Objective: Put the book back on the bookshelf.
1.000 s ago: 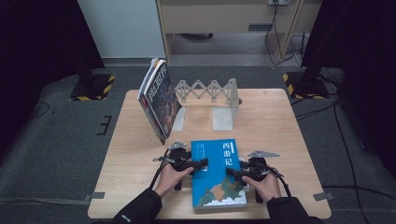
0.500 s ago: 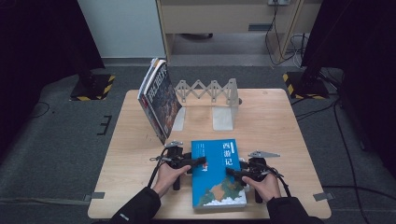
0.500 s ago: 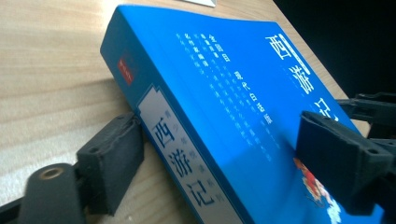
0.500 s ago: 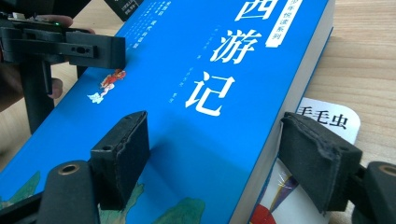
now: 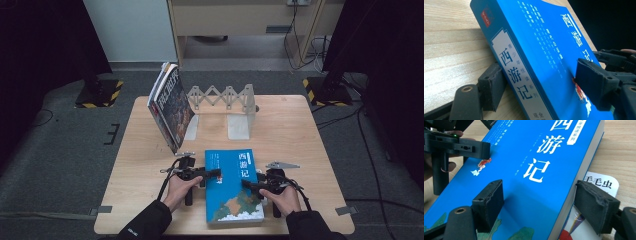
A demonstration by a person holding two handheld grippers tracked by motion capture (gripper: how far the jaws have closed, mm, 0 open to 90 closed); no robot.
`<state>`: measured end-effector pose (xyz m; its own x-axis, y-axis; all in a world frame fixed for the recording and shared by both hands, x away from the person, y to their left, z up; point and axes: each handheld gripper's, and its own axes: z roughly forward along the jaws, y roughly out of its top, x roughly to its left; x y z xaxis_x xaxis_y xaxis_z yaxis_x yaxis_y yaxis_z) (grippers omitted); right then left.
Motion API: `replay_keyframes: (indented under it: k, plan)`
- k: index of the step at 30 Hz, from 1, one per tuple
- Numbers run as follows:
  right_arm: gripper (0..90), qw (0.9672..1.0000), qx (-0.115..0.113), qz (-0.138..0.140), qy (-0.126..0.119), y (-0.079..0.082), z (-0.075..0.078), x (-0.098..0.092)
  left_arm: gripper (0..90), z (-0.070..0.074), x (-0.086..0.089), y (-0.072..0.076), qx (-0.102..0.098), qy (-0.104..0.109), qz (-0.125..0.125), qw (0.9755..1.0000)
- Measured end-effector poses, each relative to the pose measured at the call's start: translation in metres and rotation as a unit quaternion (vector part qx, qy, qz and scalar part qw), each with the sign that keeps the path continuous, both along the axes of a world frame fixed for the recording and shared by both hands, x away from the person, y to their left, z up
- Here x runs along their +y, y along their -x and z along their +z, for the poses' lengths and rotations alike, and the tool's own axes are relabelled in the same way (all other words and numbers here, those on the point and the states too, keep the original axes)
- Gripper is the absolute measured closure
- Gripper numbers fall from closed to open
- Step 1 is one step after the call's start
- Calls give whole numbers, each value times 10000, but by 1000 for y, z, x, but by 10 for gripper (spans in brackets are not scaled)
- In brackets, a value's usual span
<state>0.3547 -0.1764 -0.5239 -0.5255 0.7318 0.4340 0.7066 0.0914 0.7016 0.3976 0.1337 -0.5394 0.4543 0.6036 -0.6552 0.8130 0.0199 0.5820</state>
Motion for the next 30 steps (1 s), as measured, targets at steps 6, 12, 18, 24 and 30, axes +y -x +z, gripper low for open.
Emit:
replay_keyframes:
  k: [6, 12, 18, 24, 30]
  plan:
    - [228, 10000, 16, 19, -20, -1, -1, -1, 292, 2, 1, -2, 46, 74, -122, 9999]
    - [226, 10000, 41, 52, -41, -1, 0, -1, 310, 6, 2, -2, 27, 37, -209, 9998]
    - [211, 9999, 102, 44, -107, -1, -1, -4, 474, 24, 3, 1, -317, 454, -256, 9981]
    - [213, 9999, 63, 70, -63, -1, -1, -4, 461, 22, 1, -1, -230, 321, -327, 9987]
    - [214, 9999, 56, 116, -20, -2, 0, -4, 457, 20, -1, -4, -161, 345, -386, 9985]
